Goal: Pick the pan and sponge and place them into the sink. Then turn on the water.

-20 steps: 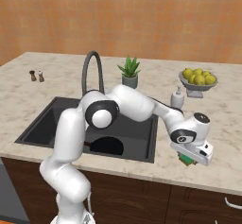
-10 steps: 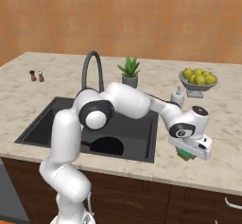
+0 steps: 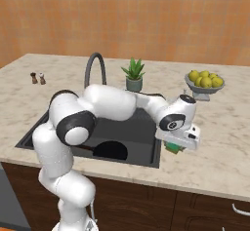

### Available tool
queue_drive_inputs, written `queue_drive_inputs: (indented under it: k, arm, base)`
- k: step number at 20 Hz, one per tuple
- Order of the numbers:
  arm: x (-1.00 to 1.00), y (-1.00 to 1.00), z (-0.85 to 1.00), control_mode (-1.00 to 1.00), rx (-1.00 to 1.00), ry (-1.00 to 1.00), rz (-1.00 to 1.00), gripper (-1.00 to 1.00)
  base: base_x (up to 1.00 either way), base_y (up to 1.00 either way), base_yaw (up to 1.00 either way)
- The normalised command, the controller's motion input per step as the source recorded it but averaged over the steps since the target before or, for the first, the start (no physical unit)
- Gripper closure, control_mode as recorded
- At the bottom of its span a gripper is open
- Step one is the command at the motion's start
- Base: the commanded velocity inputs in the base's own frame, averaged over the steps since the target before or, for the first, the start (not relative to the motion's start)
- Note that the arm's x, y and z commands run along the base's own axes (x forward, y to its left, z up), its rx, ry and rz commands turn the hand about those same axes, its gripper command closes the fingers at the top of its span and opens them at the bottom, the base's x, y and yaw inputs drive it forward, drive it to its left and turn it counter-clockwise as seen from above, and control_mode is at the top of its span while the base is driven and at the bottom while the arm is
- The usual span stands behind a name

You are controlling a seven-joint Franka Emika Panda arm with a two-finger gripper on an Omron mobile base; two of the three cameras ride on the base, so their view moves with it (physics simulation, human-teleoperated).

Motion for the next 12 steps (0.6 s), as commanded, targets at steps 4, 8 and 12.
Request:
queue_drive_inputs:
  k: [4, 8, 12]
  arm:
    - [0.00, 1.00, 0.14, -1.00, 0.00, 0.00, 0.25, 1.00]
    - [0.00, 1.00, 0.04, -1.00, 0.00, 0.00, 0.27, 1.00]
    - [0.02, 1.00, 0.00, -1.00, 0.00, 0.00, 0.27, 1.00]
  base:
    - [0.00, 0.00, 0.00]
    - [0.00, 0.00, 0.00]
    - [0.00, 0.00, 0.00]
